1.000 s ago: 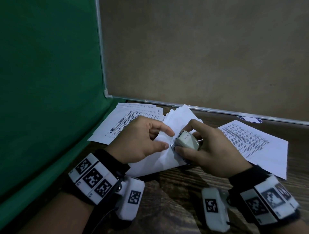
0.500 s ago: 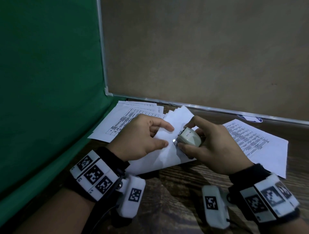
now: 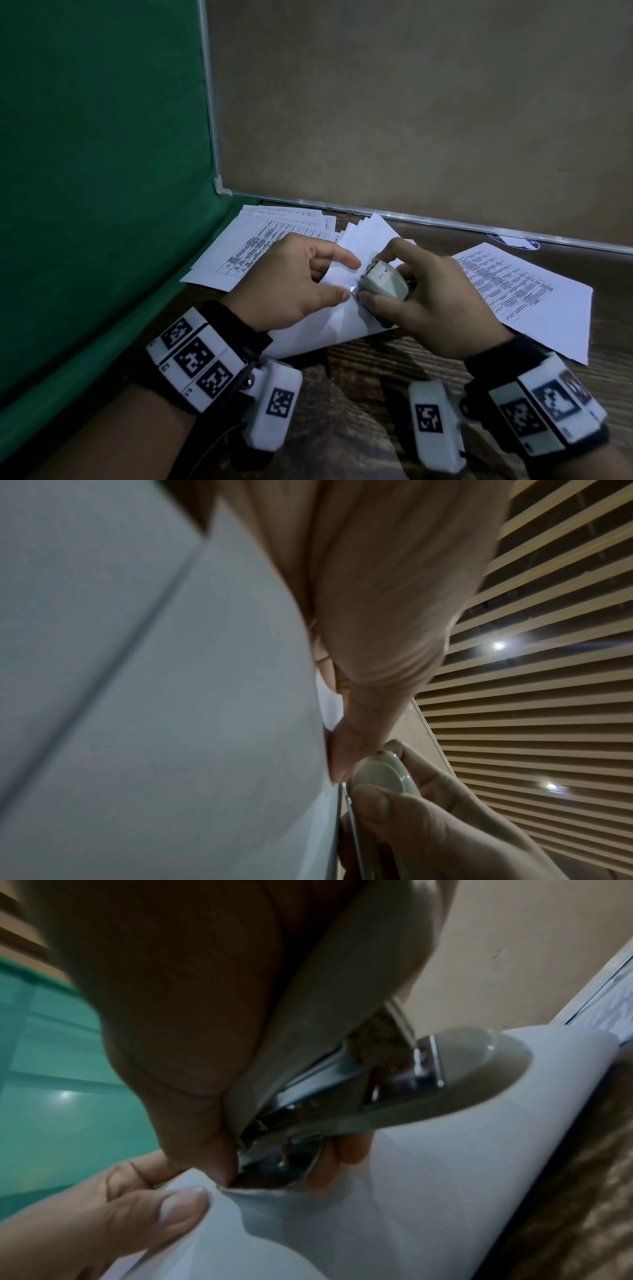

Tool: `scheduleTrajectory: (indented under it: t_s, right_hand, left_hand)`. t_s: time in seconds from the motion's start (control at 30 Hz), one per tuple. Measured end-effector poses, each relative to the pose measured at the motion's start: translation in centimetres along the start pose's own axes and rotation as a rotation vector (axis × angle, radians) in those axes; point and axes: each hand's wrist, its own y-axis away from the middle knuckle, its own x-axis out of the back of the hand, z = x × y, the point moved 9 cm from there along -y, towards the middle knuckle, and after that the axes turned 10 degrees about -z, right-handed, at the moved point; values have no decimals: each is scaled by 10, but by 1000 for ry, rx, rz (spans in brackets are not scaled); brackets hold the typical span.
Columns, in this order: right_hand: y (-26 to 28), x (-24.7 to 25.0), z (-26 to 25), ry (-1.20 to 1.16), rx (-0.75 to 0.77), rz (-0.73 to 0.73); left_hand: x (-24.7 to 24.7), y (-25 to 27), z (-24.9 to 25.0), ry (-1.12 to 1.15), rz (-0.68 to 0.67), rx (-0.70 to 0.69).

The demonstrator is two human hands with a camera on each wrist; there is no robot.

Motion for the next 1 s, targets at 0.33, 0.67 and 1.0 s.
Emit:
scheduleTrajectory:
  t_s: [0.33, 0.67, 1.0]
  right_hand:
    - [1, 2, -3, 14, 31, 23]
    - [0, -3, 0, 5, 14, 16]
    - [-1, -5, 1, -73, -18, 8]
  left_hand:
    - [2, 2, -2, -11, 15, 27]
    - [-1, -3, -12, 33, 7, 22]
    - [-6, -5, -9, 99, -63, -17]
